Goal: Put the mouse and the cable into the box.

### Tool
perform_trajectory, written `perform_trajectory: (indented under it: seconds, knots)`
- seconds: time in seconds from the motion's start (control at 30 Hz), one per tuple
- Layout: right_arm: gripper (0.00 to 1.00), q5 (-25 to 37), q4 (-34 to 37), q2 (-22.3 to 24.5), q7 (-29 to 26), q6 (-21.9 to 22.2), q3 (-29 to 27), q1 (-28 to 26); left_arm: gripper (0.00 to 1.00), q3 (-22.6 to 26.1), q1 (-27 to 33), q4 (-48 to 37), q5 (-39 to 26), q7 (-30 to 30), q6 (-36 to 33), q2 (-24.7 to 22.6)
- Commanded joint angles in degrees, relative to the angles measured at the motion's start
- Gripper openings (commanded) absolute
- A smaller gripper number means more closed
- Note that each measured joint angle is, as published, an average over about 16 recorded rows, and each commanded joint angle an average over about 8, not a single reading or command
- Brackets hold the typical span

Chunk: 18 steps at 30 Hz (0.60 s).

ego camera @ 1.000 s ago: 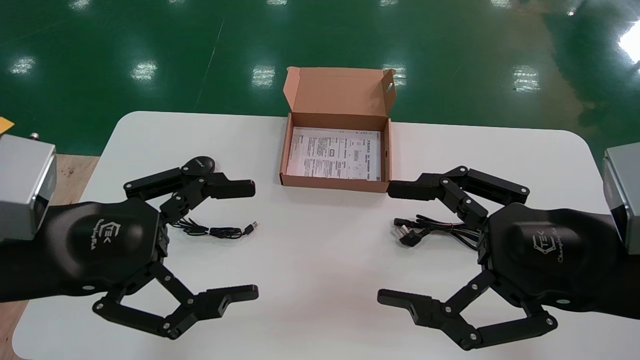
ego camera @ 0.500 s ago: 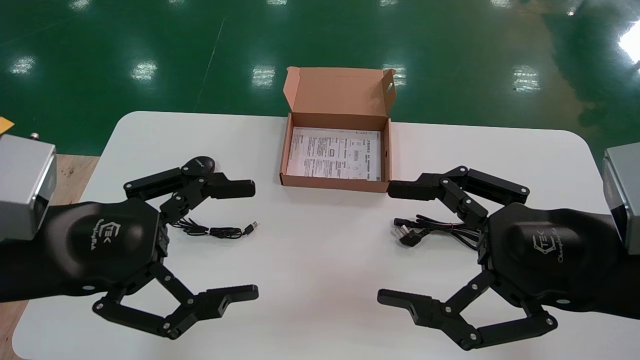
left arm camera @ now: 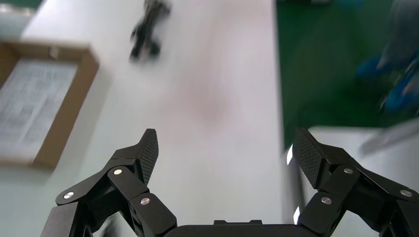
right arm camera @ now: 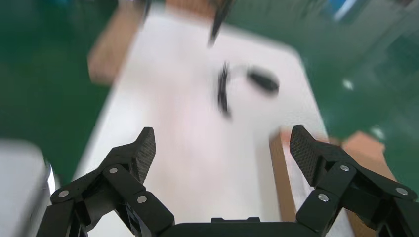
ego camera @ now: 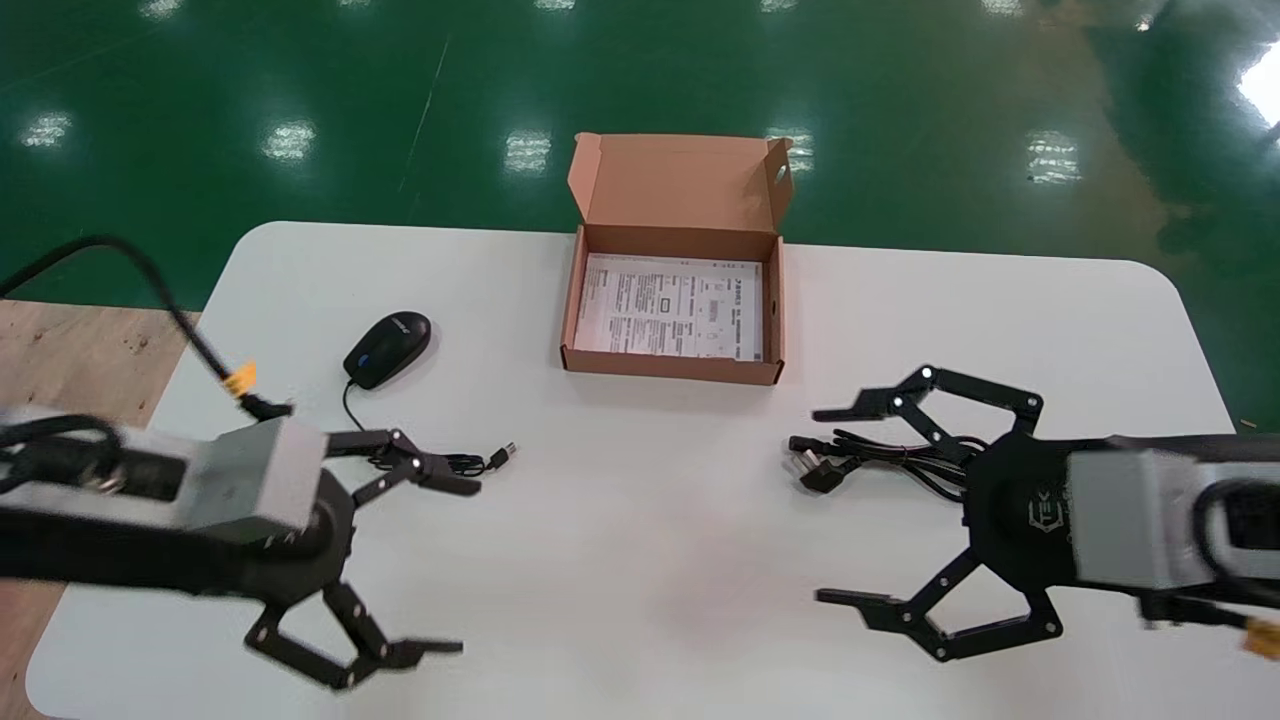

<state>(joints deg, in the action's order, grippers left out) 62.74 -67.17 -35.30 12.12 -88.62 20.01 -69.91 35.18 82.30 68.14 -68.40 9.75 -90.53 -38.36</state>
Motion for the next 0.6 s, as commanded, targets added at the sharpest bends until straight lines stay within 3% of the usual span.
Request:
perform_trajectory:
  seconds: [0.03,0.3,0.6]
  knots:
    - [1.0,4.62,1.32,-0.11,4.99,-0.66,1.08,-1.68,1.0,3.11,3.47,-1.76,-4.13,-0.66,0.15,-1.25]
    - [1.0,16.79,18.0,-2.71,19.99,-0.02,6.1,-7.21,1.0,10.68,11.2,-19.58,-15.67,-9.77,1.8,-12.53]
    - [1.0,23.35,36.35,-9.14,30.23,1.5,9.54,-14.58,1.0,14.22,16.16,-38.93,-23.05,-20.6,6.05,-20.1]
